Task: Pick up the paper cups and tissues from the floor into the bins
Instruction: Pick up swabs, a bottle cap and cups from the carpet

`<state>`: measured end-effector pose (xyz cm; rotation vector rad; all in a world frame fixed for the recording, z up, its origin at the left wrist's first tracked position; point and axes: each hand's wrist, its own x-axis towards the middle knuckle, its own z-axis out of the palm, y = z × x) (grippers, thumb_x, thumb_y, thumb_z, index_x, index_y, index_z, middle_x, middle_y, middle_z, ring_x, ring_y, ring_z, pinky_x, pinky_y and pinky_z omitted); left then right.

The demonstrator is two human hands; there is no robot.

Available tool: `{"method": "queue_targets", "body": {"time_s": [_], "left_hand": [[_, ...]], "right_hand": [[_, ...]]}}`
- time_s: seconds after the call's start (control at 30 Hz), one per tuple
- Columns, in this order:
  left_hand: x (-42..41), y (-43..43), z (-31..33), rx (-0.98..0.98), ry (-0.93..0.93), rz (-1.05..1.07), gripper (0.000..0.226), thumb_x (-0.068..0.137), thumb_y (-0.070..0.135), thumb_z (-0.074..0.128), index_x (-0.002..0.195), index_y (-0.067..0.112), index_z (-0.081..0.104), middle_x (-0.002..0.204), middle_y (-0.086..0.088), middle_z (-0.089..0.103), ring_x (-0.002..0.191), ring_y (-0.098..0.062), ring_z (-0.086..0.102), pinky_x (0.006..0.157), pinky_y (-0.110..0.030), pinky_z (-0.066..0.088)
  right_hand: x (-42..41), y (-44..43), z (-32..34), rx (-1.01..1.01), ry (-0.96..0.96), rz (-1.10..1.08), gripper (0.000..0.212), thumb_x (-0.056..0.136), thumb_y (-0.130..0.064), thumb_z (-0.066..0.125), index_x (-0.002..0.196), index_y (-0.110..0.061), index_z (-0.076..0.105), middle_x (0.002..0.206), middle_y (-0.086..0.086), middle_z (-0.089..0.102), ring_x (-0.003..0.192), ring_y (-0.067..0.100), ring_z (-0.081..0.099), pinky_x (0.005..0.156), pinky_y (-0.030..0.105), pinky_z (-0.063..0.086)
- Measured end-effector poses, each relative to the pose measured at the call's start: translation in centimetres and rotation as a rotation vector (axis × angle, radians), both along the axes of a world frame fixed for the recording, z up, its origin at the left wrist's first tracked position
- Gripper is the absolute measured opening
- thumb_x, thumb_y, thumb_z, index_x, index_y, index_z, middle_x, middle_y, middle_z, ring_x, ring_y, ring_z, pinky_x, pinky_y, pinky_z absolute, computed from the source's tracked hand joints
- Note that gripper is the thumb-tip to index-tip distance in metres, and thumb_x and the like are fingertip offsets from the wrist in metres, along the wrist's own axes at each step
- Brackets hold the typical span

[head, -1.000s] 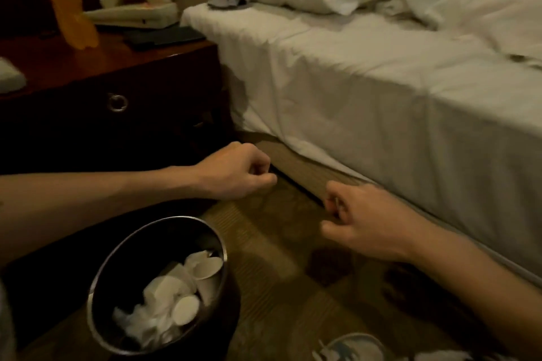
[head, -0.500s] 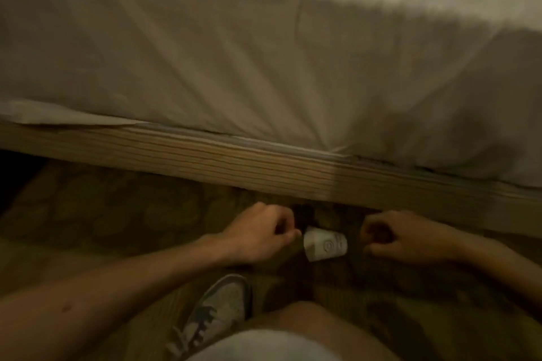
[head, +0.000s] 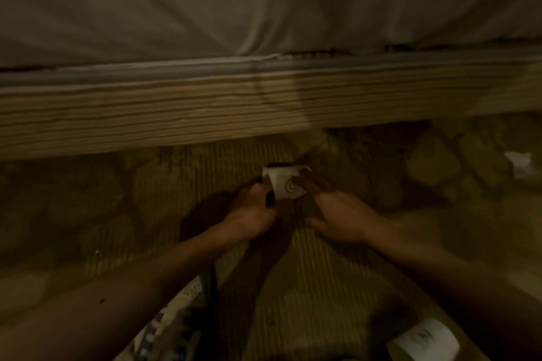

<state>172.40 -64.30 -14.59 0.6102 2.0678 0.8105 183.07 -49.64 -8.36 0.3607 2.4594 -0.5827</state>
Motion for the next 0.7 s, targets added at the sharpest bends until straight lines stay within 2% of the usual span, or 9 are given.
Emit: {"method": "queue_targets", "body": {"time_s": [0.07, 0.13, 0.2, 0.27, 0.33, 0.4, 0.53, 0.63, 0.7], "left_hand": [[0.5, 0.4, -0.5, 0.014, 0.011, -0.047, 0.034, 0.096, 0.037, 0.060, 0.126, 0.022, 0.063, 0.124, 0.000, 0.066, 0.111, -0.018, 0.062, 0.092, -0.033, 0.052], [1.1, 0.7, -0.5, 0.046, 0.017, -0.109, 0.032, 0.098, 0.036, 0.056, 0.125, 0.021, 0.064, 0.124, 0.001, 0.065, 0.112, -0.016, 0.061, 0.091, -0.028, 0.049], [1.5, 1.0, 0.0, 0.080, 0.022, -0.237, 0.022, 0.098, 0.036, 0.055, 0.114, 0.026, 0.068, 0.114, 0.007, 0.067, 0.106, -0.007, 0.062, 0.086, -0.018, 0.047], [2.0, 1.5, 1.0, 0.100, 0.022, -0.369, 0.012, 0.098, 0.035, 0.055, 0.098, 0.032, 0.066, 0.097, 0.018, 0.066, 0.090, 0.007, 0.061, 0.071, -0.007, 0.042], [2.7, 2.2, 1.7, 0.148, 0.022, -0.412, 0.019, 0.099, 0.034, 0.053, 0.092, 0.023, 0.066, 0.088, 0.013, 0.066, 0.080, 0.005, 0.062, 0.065, -0.012, 0.043], [3.5, 2.8, 2.3, 0.205, 0.012, -0.400, 0.032, 0.097, 0.037, 0.052, 0.088, 0.012, 0.069, 0.082, 0.002, 0.068, 0.074, -0.004, 0.063, 0.062, -0.022, 0.046], [5.5, 3.7, 3.2, 0.284, -0.012, -0.337, 0.024, 0.098, 0.033, 0.055, 0.079, 0.023, 0.066, 0.075, 0.006, 0.065, 0.070, -0.002, 0.063, 0.059, -0.017, 0.048], [7.4, 4.8, 3.8, 0.319, 0.019, -0.173, 0.018, 0.095, 0.036, 0.060, 0.093, 0.018, 0.065, 0.088, 0.006, 0.065, 0.082, -0.004, 0.063, 0.065, -0.019, 0.051], [9.0, 5.4, 4.3, 0.266, -0.013, -0.020, 0.030, 0.090, 0.042, 0.065, 0.110, 0.021, 0.058, 0.103, 0.009, 0.060, 0.092, -0.003, 0.060, 0.066, -0.018, 0.049]], "right_hand": [[0.8, -0.2, -0.7, 0.022, 0.069, -0.049, 0.079, 0.093, -0.029, 0.061, 0.155, -0.029, 0.011, 0.164, -0.004, 0.001, 0.143, 0.029, 0.029, 0.108, 0.045, 0.040], [1.7, -0.3, -1.2, 0.088, 0.171, -0.090, 0.079, 0.091, -0.032, 0.064, 0.153, -0.025, 0.017, 0.161, 0.001, 0.014, 0.142, 0.029, 0.027, 0.107, 0.045, 0.036], [2.8, -0.3, -1.6, 0.127, 0.236, -0.143, 0.081, 0.086, -0.040, 0.068, 0.151, -0.023, 0.023, 0.152, 0.005, 0.029, 0.138, 0.029, 0.029, 0.105, 0.043, 0.034], [4.1, -0.4, -2.2, 0.065, 0.242, -0.223, 0.083, 0.083, -0.045, 0.071, 0.149, -0.021, 0.027, 0.145, 0.006, 0.039, 0.131, 0.027, 0.038, 0.101, 0.040, 0.035], [5.4, -0.5, -2.6, -0.082, 0.228, -0.347, 0.075, 0.083, -0.048, 0.070, 0.144, -0.019, 0.037, 0.135, 0.005, 0.050, 0.121, 0.024, 0.050, 0.095, 0.038, 0.043], [6.8, -0.7, -2.6, -0.268, 0.245, -0.485, 0.062, 0.084, -0.048, 0.069, 0.134, -0.017, 0.050, 0.121, 0.000, 0.060, 0.109, 0.019, 0.059, 0.088, 0.038, 0.051], [9.4, -1.0, -2.3, -0.560, 0.301, -0.766, 0.043, 0.085, -0.043, 0.069, 0.120, -0.021, 0.060, 0.105, -0.009, 0.066, 0.092, 0.006, 0.065, 0.077, 0.031, 0.058], [11.0, -0.9, -1.8, -0.715, 0.324, -0.981, 0.024, 0.088, -0.043, 0.067, 0.104, -0.026, 0.062, 0.087, -0.015, 0.069, 0.074, -0.004, 0.067, 0.055, 0.014, 0.051], [11.9, -0.9, -1.3, -0.774, 0.319, -1.103, 0.033, 0.088, -0.048, 0.065, 0.110, -0.025, 0.061, 0.094, -0.012, 0.070, 0.074, -0.004, 0.068, 0.053, 0.010, 0.047]]}}
